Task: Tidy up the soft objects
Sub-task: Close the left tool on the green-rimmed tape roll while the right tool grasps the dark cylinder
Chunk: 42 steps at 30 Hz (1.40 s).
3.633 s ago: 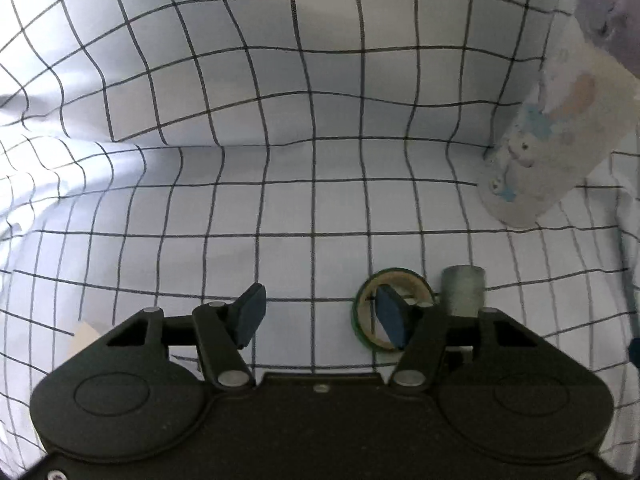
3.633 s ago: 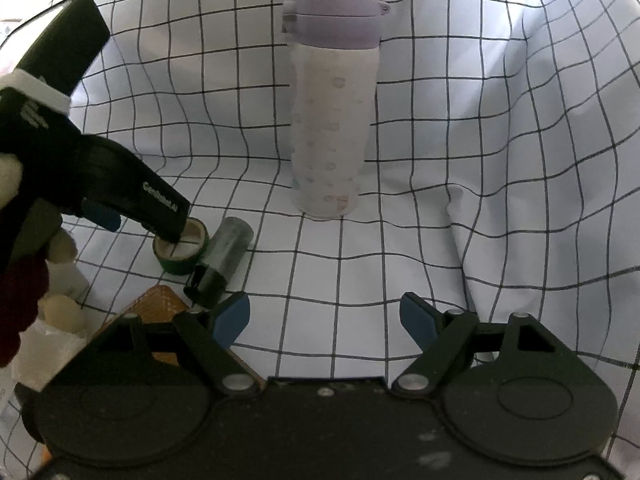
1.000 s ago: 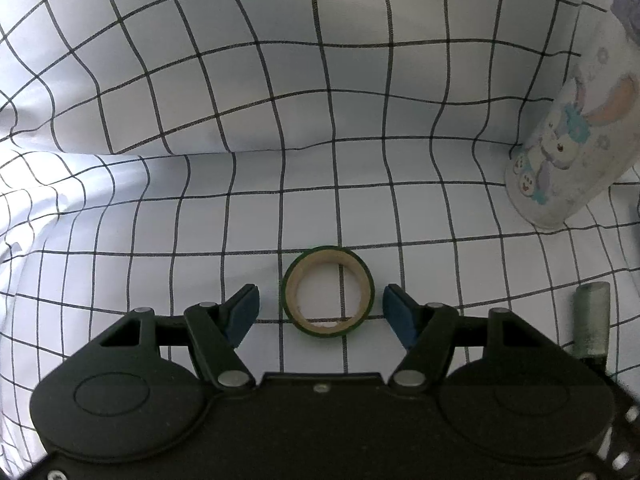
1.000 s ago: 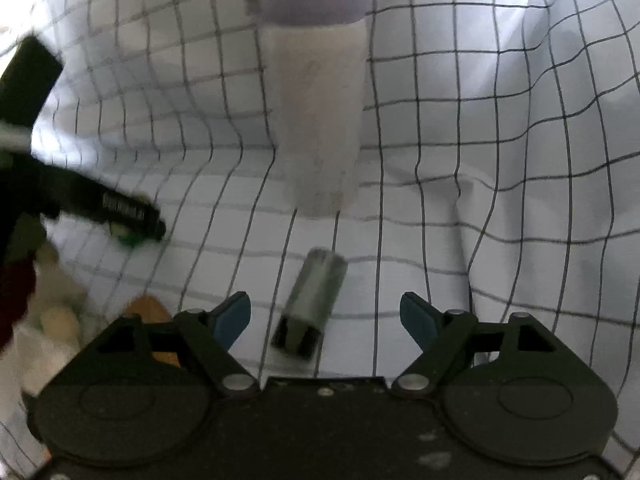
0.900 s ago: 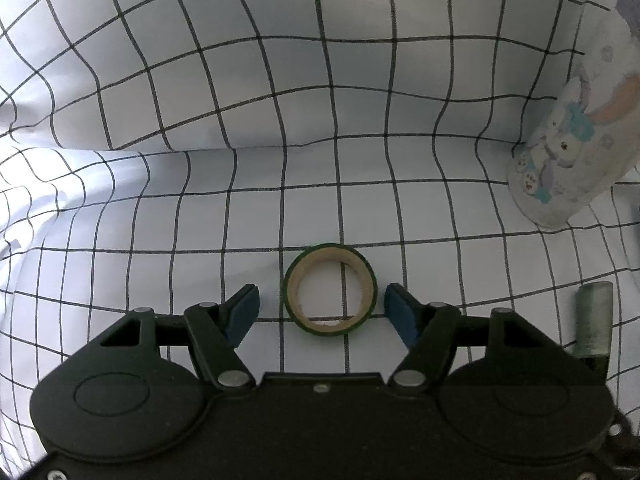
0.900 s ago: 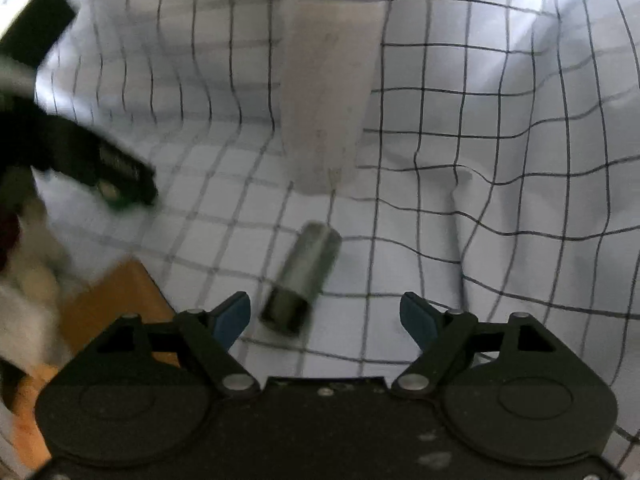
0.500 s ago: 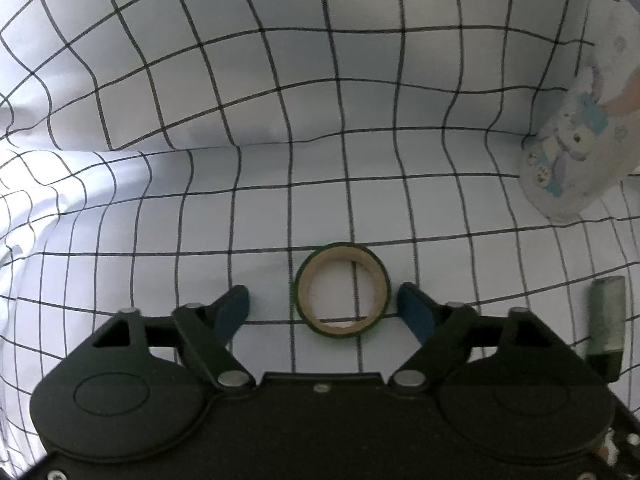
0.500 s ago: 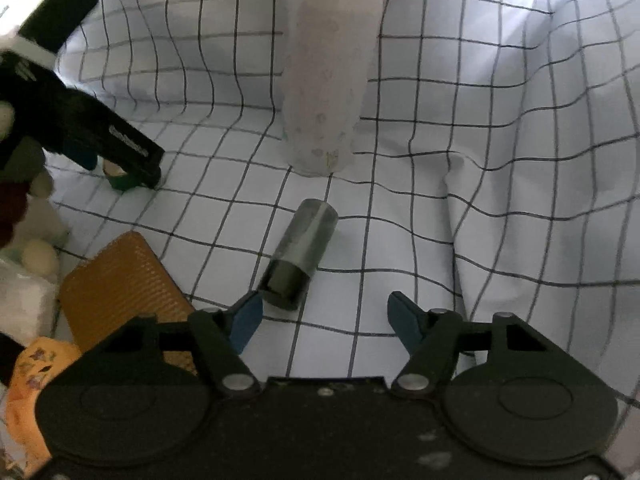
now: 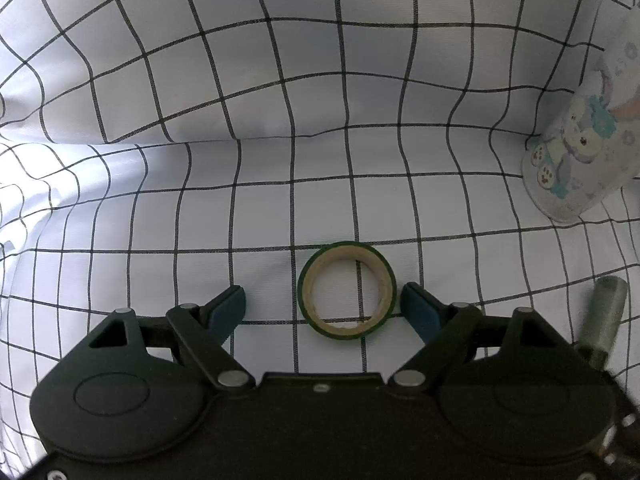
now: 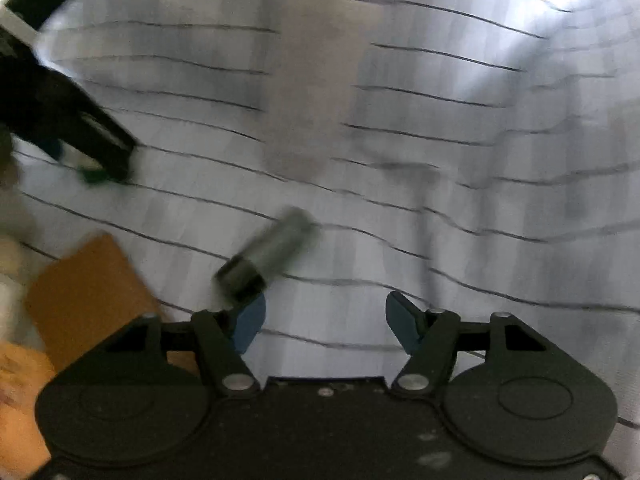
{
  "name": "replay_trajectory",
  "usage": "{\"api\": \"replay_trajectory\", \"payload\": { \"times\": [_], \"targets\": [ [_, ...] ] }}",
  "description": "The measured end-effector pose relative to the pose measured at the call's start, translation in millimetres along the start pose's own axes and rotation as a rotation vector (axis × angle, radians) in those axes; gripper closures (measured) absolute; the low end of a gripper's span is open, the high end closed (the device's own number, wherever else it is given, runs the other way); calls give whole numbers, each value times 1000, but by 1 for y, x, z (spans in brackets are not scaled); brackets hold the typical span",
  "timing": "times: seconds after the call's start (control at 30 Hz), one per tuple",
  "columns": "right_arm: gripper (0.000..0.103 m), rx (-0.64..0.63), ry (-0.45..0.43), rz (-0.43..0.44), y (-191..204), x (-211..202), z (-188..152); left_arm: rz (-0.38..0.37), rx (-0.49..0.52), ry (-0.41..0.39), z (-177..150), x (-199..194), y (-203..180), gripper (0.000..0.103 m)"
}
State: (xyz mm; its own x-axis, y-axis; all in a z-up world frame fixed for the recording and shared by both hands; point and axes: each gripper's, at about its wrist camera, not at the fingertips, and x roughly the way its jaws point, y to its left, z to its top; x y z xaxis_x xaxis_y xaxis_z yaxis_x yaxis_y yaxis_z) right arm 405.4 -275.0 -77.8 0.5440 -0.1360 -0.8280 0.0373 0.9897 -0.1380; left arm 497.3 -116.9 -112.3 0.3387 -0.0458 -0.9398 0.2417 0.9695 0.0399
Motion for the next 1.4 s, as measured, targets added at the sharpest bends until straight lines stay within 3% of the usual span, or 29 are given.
{"api": "replay_trajectory", "payload": {
  "times": [0.2,0.33,0.47,0.57,0.63,0.77,0.87,0.9,1.03,1.13,1.4],
  "targets": [
    [37,43,-45,16,-3,3,6,9,1,-6,-2,-2,-2,16],
    [22,69,-89,55,-9,1,9,4,-2,-8,-3,-2,-1,15],
    [13,6,-122,73,0,10,18,8,-3,-12,-4,-1,-1,15],
    [13,-34,-131,57,6,23,21,5,-5,-13,-6,-2,-1,15],
    [19,-44,-134,79,6,30,23,5,-7,-13,-6,-2,-2,15],
    [52,-11,-100,168,4,33,23,1,-10,-15,-7,-3,0,15],
    [57,-25,-114,160,7,32,21,-4,-11,-12,-7,-3,1,16],
    [55,-26,-121,155,7,32,20,-7,-13,-10,-6,-3,2,16],
    [23,-50,-201,110,3,23,17,-6,-13,-6,-3,-4,4,16],
    [9,-92,-221,118,-2,21,19,-4,-14,-6,-2,-3,3,16],
    [5,-192,-219,150,0,37,24,-4,-15,-11,-4,-3,0,16]
  ]
}}
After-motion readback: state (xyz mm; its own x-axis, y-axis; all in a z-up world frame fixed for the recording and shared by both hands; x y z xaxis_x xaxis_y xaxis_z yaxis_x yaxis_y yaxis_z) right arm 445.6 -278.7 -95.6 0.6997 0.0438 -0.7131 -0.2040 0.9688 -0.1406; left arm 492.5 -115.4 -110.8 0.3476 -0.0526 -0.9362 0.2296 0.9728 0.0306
